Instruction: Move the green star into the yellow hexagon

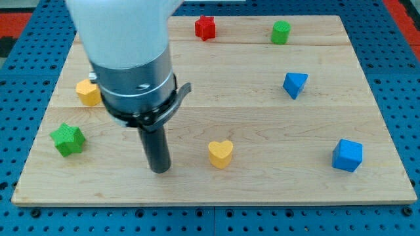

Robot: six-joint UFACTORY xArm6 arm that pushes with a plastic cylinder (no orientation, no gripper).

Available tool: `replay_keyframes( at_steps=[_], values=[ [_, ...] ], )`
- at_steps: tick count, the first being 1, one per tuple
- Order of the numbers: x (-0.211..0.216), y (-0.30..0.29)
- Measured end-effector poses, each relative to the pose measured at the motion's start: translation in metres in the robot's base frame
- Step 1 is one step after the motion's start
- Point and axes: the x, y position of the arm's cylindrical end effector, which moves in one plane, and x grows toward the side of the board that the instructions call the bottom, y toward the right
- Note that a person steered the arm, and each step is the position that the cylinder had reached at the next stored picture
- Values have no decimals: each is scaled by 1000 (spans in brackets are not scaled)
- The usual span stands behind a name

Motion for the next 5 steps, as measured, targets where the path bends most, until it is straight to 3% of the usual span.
replay_keyframes(
  at_steps=[1, 3, 5],
  values=[
    [3, -3],
    [13, -102],
    [-37, -129]
  ],
)
